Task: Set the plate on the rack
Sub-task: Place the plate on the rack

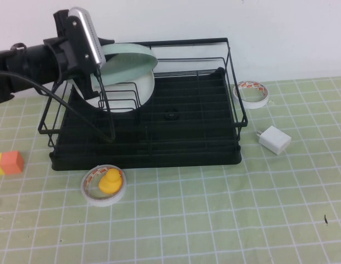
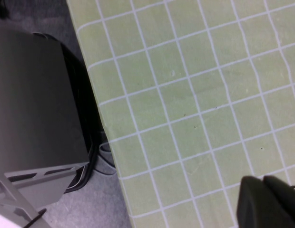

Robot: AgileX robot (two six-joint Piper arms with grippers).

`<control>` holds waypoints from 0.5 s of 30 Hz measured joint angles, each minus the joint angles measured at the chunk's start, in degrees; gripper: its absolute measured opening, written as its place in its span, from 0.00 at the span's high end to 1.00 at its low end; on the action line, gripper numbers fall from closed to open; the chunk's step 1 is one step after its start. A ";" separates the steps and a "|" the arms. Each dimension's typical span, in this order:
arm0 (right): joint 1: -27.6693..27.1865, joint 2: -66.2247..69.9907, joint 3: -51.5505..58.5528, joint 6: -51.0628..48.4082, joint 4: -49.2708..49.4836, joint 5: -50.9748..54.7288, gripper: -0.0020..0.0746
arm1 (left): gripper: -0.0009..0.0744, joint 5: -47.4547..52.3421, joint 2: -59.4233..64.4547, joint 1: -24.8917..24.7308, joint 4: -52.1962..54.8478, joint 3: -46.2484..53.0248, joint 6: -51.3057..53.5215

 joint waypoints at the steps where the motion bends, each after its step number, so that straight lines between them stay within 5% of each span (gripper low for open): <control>1: 0.00 0.00 0.00 0.12 0.00 0.00 0.97 | 0.84 0.15 0.45 0.00 0.00 0.00 0.03; 15: 0.00 0.00 0.00 0.58 0.00 0.00 0.97 | 0.84 1.00 2.72 0.00 0.00 -0.48 -1.69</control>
